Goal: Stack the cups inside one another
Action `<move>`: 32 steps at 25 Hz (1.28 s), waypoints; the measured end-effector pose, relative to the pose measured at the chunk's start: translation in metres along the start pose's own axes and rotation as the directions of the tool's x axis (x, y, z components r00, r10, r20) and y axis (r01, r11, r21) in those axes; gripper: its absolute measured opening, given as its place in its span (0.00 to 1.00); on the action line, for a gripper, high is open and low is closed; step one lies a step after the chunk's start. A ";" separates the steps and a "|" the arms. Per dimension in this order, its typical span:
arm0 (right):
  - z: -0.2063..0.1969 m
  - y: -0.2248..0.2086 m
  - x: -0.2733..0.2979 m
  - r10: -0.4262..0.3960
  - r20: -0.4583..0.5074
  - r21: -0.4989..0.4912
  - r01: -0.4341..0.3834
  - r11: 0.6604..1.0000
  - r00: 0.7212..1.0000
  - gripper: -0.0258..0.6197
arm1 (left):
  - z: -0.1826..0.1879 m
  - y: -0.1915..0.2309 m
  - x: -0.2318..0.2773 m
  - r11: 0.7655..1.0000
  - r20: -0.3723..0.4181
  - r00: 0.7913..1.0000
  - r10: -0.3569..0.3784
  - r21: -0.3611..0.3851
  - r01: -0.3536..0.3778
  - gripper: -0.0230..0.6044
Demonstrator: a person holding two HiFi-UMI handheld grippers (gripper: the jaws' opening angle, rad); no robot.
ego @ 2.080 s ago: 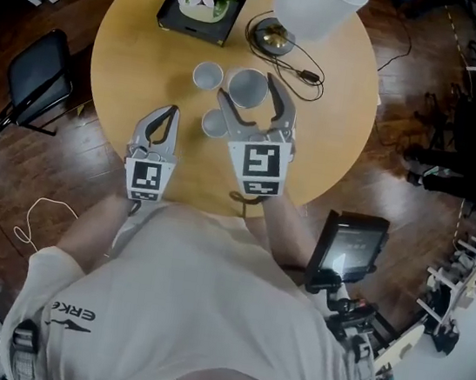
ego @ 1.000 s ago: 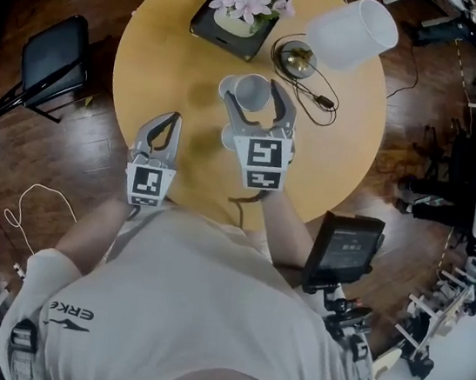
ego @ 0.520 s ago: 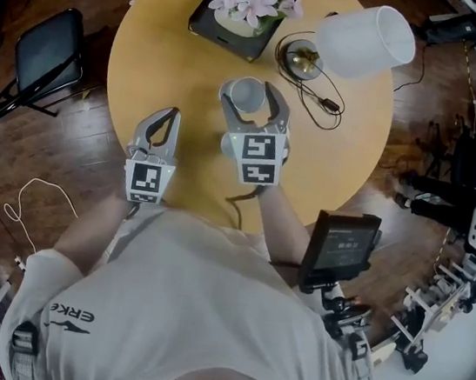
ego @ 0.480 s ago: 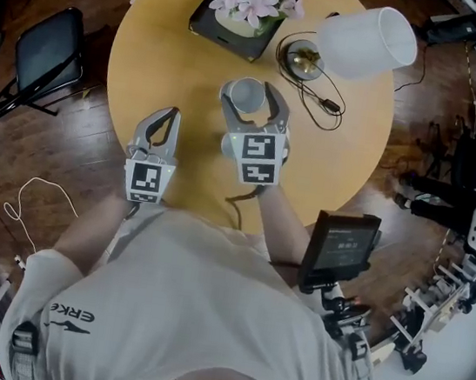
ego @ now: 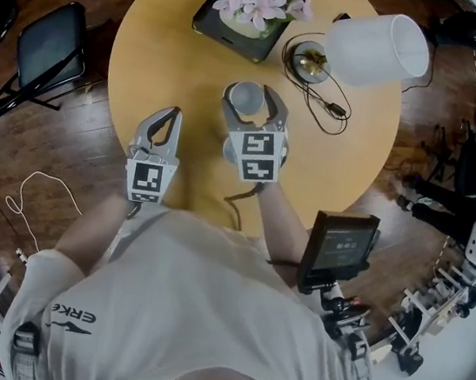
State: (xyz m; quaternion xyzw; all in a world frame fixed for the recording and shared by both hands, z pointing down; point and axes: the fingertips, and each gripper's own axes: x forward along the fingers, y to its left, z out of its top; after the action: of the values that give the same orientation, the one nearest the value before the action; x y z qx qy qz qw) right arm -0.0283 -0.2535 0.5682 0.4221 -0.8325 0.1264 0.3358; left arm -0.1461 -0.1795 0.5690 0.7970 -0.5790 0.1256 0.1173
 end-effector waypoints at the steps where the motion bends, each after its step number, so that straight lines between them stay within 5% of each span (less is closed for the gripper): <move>1: -0.002 0.000 0.002 0.003 -0.004 0.004 -0.003 1.000 1.000 0.62 | 0.000 0.000 0.000 1.000 -0.001 1.000 0.001 -0.001 -0.001 0.04; 32: 0.000 0.009 0.003 0.032 -0.010 0.011 -0.032 0.999 0.999 0.69 | 0.006 0.005 -0.005 1.000 0.013 1.000 0.020 0.008 -0.020 0.04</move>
State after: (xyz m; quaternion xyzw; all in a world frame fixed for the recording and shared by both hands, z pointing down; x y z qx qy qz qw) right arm -0.0367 -0.2495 0.5708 0.4099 -0.8367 0.1386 0.3357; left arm -0.1522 -0.1783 0.5616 0.7924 -0.5872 0.1242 0.1089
